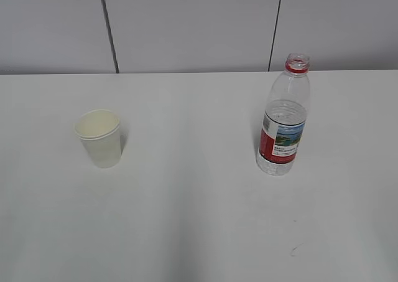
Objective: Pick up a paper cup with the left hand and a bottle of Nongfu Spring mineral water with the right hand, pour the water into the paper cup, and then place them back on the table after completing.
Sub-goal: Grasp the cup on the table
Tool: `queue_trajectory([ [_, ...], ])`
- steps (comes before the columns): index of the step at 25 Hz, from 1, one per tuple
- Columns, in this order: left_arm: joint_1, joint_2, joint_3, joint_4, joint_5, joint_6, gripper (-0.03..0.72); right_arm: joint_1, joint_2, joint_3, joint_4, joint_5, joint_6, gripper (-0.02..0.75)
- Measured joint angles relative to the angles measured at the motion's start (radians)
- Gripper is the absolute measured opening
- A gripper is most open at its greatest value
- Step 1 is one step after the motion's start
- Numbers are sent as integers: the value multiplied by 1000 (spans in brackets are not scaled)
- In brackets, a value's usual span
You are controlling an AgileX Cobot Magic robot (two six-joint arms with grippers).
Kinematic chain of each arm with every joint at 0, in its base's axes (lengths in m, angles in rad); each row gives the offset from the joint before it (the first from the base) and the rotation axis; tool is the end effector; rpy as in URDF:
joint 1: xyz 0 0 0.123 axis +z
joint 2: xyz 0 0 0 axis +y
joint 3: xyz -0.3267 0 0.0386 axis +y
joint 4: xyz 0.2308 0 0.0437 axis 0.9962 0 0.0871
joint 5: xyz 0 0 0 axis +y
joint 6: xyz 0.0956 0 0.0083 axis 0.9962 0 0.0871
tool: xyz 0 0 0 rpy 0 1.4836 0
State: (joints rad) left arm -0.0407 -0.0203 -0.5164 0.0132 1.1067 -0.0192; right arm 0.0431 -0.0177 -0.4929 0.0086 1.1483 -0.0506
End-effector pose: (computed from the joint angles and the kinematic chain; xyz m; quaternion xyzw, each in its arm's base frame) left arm -0.0663 0.0038 0.2659 0.0087 0.8556 -0.0089 0.5175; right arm -0.0655 -0.0021 0.2565 -0.0412 0.8717 0.0025 0.4883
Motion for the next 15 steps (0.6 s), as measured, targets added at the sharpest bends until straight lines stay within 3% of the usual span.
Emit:
queue_trajectory([
  [15, 0, 0, 0, 0, 0, 0, 476, 0, 0, 0, -1, 0, 0, 499],
])
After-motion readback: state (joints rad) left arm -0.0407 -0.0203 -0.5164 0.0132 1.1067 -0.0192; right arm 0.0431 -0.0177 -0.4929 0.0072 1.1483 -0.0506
